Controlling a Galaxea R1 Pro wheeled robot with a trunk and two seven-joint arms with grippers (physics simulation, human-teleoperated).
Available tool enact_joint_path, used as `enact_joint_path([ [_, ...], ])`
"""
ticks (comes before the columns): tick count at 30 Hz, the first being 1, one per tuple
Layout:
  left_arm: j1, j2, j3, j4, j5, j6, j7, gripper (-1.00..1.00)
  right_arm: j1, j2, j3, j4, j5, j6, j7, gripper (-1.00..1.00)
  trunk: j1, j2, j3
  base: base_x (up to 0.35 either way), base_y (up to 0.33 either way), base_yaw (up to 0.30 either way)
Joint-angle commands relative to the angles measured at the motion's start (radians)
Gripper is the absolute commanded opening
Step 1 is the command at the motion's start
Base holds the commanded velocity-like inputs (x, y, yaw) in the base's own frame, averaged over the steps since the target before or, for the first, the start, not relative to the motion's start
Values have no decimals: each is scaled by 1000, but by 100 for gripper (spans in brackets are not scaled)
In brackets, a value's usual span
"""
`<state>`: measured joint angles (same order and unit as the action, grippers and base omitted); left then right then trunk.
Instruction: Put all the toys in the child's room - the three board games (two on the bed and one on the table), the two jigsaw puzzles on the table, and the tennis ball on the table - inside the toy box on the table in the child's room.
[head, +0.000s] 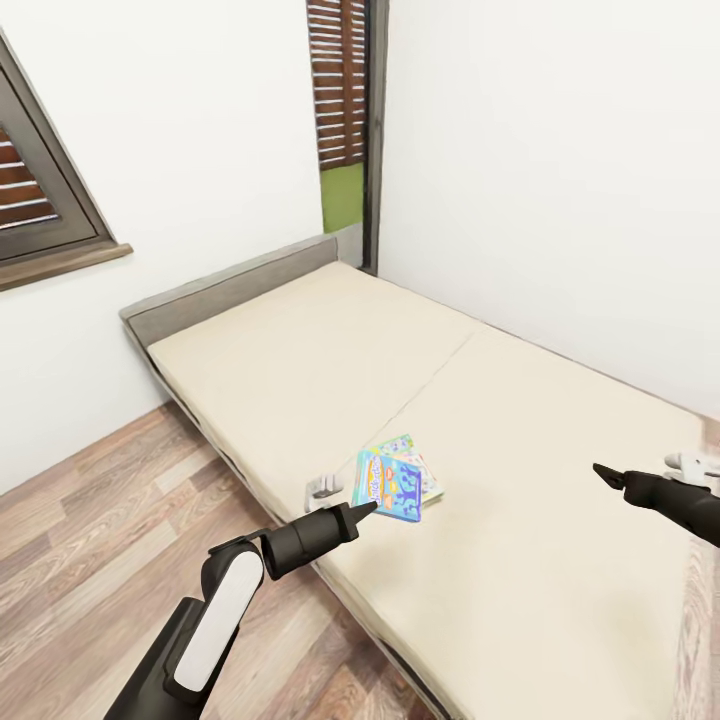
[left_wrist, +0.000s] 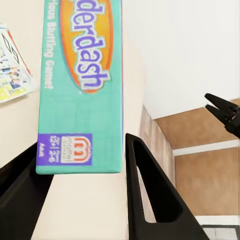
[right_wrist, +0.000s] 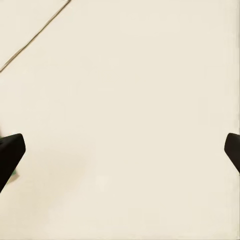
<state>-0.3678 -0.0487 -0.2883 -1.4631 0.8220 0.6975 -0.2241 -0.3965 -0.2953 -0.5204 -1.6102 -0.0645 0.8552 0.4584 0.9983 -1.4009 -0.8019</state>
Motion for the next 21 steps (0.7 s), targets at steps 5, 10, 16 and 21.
enact_joint_path([
  [5,0,0,1,0,0,5,-2,-100,-1,-1,-1,-1,-6,7,0,100,-19,35,15,0,0,-55],
  [10,0,0,1,0,0,5,-2,-100,-1,-1,-1,-1,-6,7,0,100,-38,70,31,0,0,-15],
  [16,0,0,1,0,0,5,-2,-100,-1,-1,-1,-1,-6,7,0,100,-61,112,49,0,0,-6],
  [21,0,0,1,0,0,5,-2,-100,-1,-1,-1,-1,-6,7,0,100,-81,147,65,0,0,-2],
])
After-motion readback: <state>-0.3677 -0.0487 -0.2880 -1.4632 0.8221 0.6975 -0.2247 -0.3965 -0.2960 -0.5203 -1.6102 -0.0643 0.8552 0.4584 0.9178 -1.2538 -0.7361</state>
